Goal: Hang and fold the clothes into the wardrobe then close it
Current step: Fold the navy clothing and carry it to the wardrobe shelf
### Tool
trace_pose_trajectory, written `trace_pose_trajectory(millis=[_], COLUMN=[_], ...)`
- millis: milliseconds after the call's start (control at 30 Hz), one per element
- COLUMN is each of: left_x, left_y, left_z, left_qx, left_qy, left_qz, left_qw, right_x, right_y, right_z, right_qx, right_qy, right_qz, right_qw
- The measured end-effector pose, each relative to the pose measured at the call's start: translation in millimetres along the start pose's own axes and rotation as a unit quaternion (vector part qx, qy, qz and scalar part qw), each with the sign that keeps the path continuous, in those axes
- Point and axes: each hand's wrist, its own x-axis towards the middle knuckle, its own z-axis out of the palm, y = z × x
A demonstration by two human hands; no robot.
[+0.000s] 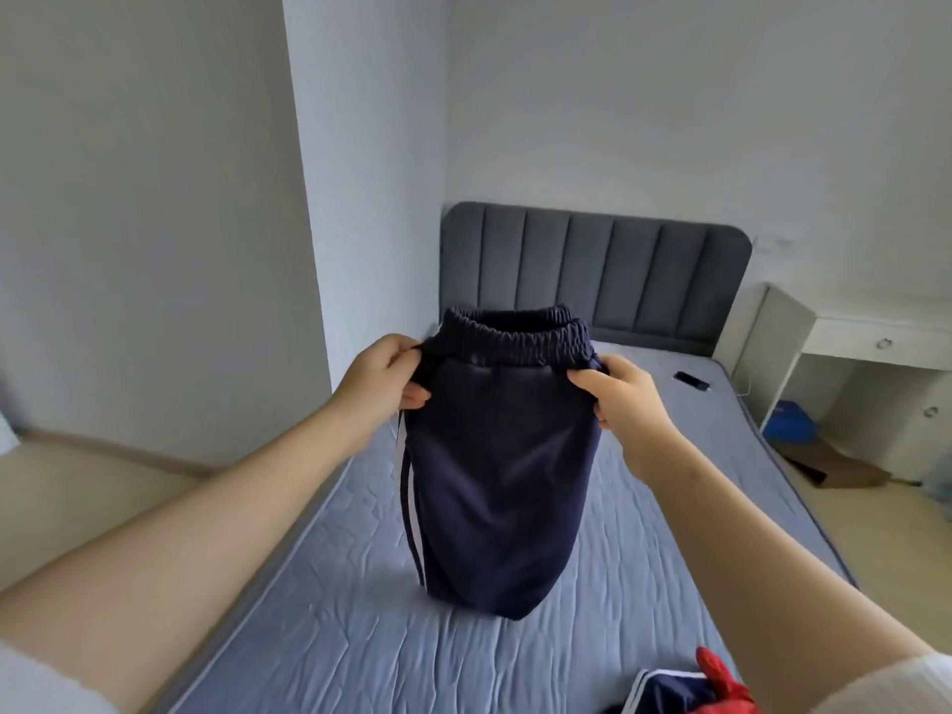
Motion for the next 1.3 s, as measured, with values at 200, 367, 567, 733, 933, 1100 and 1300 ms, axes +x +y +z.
trace_pose_trajectory(millis=[200, 367, 567, 733, 933, 1100, 1300], left_x=[-54, -80, -96, -94, -51, -8, -10], left_y=[-104, -150, -197, -228, -237, -232, -246], left_z=[21, 27, 36, 44, 59, 69, 71], left_qx=[0.052, 0.033, 0.112, 0.148, 0.100, 0.159, 0.205], left_qy=[-0.027, -0.098, -0.202, -0.205, -0.116, -0.178, -0.204], left_qz=[-0.139, -0.299, -0.362, -0.375, -0.332, -0.281, -0.263], left_qw=[0.988, 0.949, 0.903, 0.892, 0.931, 0.930, 0.920], right_x=[-43, -72, -89, -86, -42, -5, -7], right_y=[100, 164, 223, 252, 254, 237, 245], right_z=[1, 7, 17, 22, 44, 63, 67], right_qx=[-0.015, -0.024, -0.035, -0.057, -0.056, -0.023, -0.037], right_qy=[-0.046, -0.067, -0.095, -0.107, -0.063, -0.108, -0.127], right_qz=[0.154, 0.244, 0.311, 0.346, 0.309, 0.283, 0.297], right_qw=[0.987, 0.967, 0.945, 0.930, 0.947, 0.953, 0.946])
